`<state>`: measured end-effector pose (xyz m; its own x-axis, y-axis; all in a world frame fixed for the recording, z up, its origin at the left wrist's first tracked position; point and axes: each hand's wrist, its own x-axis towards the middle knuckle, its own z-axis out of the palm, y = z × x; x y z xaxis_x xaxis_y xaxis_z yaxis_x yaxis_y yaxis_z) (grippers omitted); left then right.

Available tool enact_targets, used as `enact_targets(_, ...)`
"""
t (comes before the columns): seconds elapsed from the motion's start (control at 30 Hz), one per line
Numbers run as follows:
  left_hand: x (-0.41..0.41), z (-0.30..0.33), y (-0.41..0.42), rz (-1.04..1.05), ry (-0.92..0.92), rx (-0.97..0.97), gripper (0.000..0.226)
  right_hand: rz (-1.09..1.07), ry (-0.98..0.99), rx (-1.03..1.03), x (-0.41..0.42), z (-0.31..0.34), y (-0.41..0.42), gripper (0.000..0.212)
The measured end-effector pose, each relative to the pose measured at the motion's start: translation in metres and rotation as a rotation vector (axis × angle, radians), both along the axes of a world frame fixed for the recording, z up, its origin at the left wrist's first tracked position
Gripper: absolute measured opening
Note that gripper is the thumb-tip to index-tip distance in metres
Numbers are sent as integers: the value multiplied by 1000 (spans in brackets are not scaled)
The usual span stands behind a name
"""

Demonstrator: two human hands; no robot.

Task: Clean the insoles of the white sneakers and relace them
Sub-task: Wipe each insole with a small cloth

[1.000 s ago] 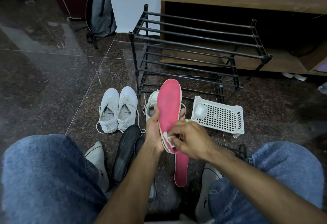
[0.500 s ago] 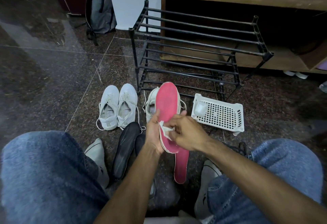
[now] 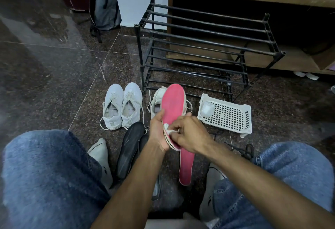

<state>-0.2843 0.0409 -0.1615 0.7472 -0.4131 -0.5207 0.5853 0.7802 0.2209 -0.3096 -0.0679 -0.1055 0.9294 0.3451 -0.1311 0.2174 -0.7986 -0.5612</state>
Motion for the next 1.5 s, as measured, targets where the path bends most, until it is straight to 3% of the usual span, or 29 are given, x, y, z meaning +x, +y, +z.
enact_targets(0.13, 9, 4, 11, 15, -18, -21, 65, 44, 88, 87, -19, 6, -9, 19)
enact_targets(0.27, 12, 2, 1, 47, -2, -7, 69, -106, 11, 73, -9, -6, -8, 23)
enact_targets(0.5, -14, -1, -8, 63, 35, 19, 44, -276, 34, 78, -1, -26, 0, 23)
enact_targets(0.83, -9, 5, -7, 102, 57, 30, 60, -141, 144, 203, -13, -17, -4, 17)
enact_targets(1.03, -19, -6, -17, 117, 49, -9, 59, -216, 3, 83, -1, -20, 6, 23)
enact_targets(1.2, -8, -4, -4, 129, 62, 32, 60, -203, 120, 222, -17, -20, 4, 18)
enact_targets(1.5, -16, -5, -16, 131, 22, -57, 53, -180, -32, 20, 4, -11, 6, 22)
